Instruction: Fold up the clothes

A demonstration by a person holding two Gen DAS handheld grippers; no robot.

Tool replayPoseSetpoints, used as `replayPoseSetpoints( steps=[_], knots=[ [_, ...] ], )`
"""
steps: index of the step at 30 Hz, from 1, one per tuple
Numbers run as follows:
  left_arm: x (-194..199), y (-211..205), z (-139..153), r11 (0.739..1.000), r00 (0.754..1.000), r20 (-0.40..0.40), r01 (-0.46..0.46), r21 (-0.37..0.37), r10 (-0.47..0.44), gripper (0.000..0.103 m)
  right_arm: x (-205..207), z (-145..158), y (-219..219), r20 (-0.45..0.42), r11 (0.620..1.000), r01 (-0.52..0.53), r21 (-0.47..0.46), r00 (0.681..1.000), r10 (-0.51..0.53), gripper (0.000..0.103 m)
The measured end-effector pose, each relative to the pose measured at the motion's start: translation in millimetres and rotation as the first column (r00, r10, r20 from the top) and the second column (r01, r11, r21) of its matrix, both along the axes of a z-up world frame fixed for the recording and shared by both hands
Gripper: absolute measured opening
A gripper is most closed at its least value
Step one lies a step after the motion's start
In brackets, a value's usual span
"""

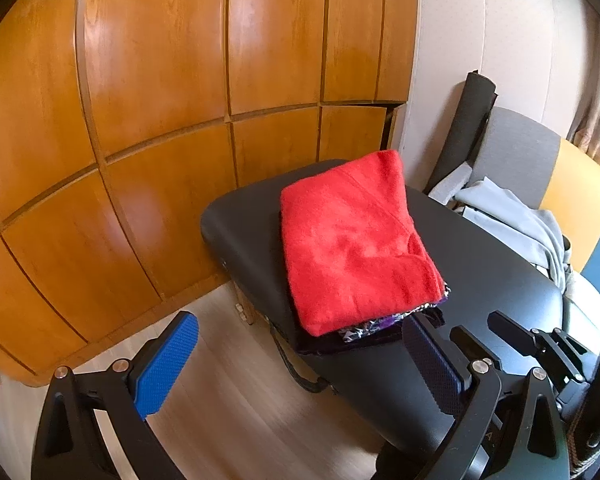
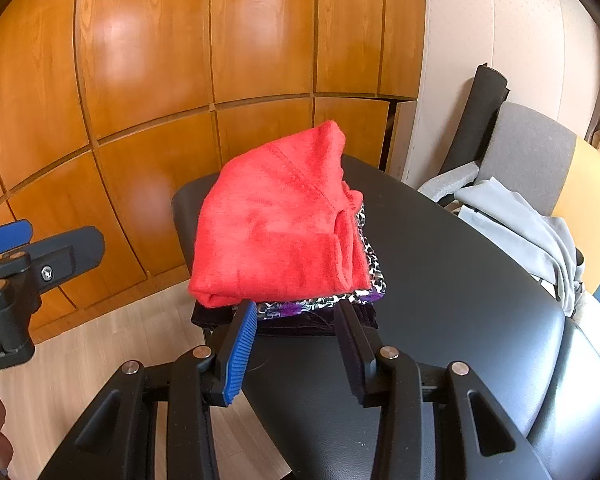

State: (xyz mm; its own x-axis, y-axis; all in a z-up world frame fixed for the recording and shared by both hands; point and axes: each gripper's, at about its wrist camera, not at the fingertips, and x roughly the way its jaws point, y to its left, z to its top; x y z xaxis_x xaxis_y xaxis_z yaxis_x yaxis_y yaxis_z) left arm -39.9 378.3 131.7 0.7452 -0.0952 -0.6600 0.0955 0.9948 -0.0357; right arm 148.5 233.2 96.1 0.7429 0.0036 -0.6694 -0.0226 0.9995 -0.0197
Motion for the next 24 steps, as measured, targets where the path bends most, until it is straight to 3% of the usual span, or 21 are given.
replayPoseSetpoints(
  steps=[24],
  knots=[
    [-0.6,2.7,-0.7,1.0,1.0,-0.012,-0.01,-0.008,0.009,0.103,-3.0,1.5,3.7,0.004,1.0,-0.007,-0.003,1.0,0.007,0.041]
  ],
)
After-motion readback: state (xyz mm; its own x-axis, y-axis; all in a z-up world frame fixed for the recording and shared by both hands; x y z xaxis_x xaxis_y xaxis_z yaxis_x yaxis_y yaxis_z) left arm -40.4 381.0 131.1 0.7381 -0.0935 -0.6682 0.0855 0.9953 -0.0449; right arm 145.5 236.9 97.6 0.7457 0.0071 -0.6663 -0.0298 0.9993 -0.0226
